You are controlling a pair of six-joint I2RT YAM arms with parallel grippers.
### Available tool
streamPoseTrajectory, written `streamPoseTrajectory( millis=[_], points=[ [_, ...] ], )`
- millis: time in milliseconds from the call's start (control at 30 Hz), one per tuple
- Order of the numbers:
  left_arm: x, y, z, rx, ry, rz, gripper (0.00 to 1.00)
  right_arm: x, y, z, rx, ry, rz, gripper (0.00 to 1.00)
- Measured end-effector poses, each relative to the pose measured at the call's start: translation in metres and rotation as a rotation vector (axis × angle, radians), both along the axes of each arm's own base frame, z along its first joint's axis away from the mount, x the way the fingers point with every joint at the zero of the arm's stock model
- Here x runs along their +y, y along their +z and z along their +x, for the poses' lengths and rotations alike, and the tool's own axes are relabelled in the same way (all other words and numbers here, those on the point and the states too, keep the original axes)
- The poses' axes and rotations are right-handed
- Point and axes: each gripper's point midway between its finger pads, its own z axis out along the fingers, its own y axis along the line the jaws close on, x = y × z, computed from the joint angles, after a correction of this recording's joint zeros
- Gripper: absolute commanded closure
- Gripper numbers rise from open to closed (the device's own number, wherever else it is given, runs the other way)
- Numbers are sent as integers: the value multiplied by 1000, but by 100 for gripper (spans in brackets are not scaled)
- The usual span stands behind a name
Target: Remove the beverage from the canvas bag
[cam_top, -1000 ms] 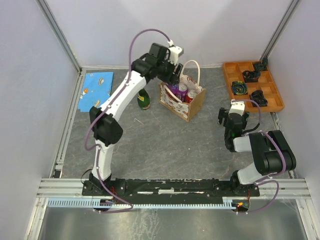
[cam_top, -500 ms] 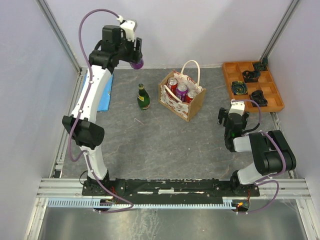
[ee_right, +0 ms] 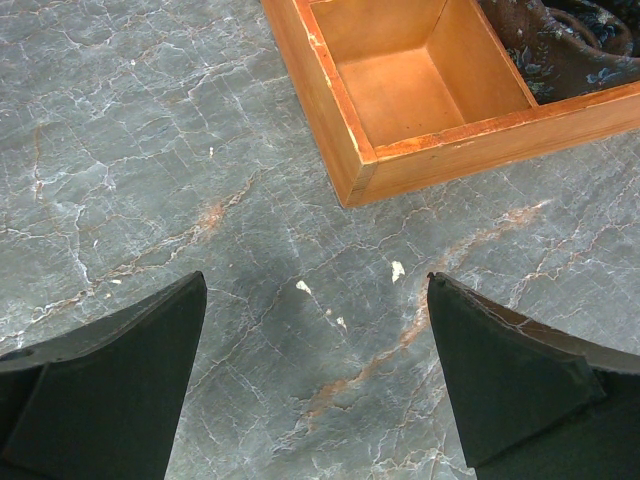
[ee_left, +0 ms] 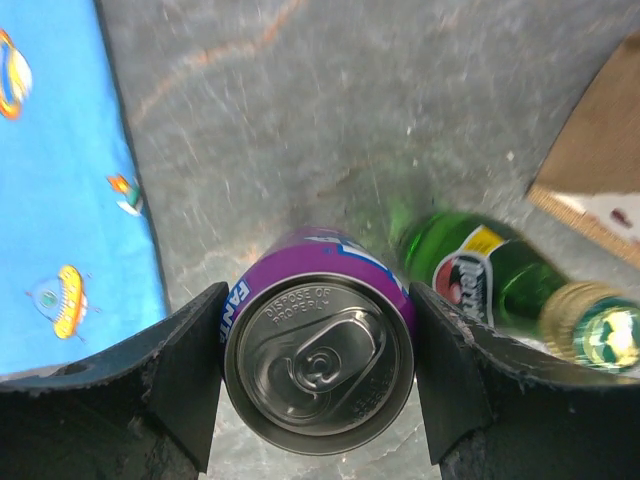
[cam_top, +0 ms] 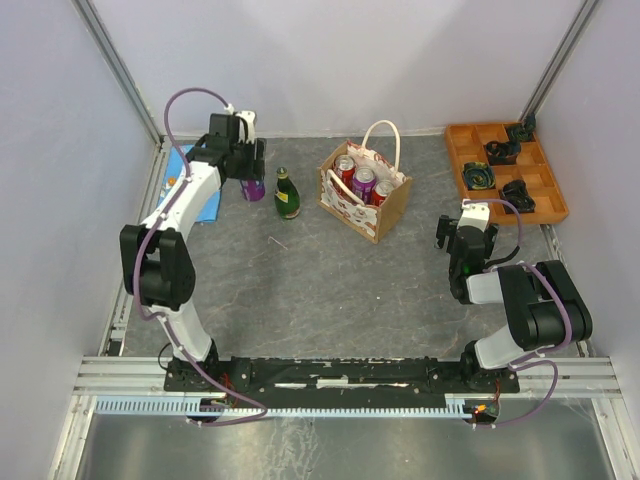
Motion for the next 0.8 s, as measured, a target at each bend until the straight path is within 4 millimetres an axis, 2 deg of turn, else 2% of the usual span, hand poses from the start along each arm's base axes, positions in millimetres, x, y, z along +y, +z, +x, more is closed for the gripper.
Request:
streamPoseTrajectory(
  millis=[100, 233, 533, 700, 800],
  points=[
    [2, -31, -13, 48, 20, -5, 97, 0, 0, 0, 0, 0, 0, 1],
    [4, -54, -26, 68, 49, -24, 97, 0, 0, 0, 0, 0, 0, 1],
    [7, -66, -25, 15, 84, -33, 97, 0, 0, 0, 0, 0, 0, 1],
    [12, -80, -29, 14, 99, -19, 97, 0, 0, 0, 0, 0, 0, 1],
    [13, -85, -31, 22, 103, -13, 92, 0, 0, 0, 0, 0, 0, 1]
  ],
)
